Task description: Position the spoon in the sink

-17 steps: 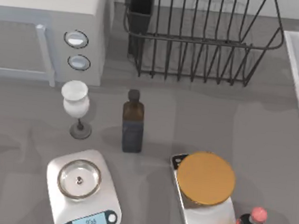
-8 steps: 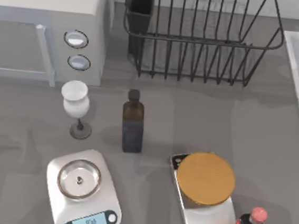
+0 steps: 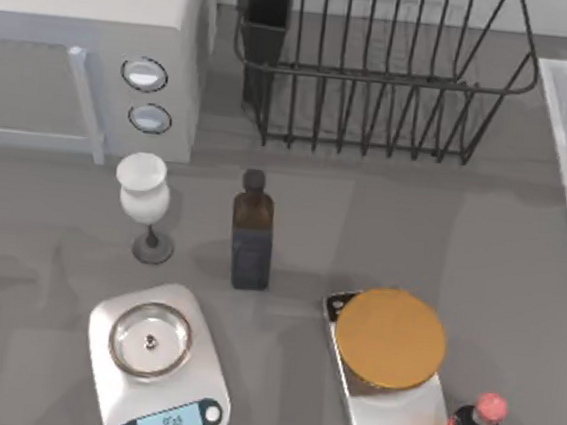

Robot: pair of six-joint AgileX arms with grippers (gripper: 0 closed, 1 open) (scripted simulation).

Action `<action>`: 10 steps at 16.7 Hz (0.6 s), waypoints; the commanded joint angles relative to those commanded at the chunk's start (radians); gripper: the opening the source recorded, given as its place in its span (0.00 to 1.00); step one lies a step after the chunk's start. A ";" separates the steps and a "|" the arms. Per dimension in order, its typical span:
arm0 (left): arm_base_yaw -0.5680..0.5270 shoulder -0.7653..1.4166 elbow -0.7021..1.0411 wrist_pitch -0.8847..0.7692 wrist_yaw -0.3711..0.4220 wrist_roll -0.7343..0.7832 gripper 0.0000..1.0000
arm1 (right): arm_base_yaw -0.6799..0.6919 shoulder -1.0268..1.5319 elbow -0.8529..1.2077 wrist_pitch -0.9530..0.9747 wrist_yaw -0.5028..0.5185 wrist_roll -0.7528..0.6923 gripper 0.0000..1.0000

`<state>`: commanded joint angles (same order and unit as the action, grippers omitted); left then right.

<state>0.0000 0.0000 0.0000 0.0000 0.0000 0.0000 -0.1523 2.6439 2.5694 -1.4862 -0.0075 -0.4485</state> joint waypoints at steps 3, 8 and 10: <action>0.000 0.000 0.000 0.000 0.000 0.000 1.00 | 0.000 -0.038 -0.122 0.087 0.000 0.000 0.00; 0.000 0.000 0.000 0.000 0.000 0.000 1.00 | 0.000 -0.051 -0.153 0.113 0.001 0.001 0.00; 0.000 0.000 0.000 0.000 0.000 0.000 1.00 | 0.000 -0.051 -0.153 0.113 0.001 0.001 0.08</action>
<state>0.0000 0.0000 0.0000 0.0000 0.0000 0.0000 -0.1519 2.5932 2.4167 -1.3728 -0.0067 -0.4479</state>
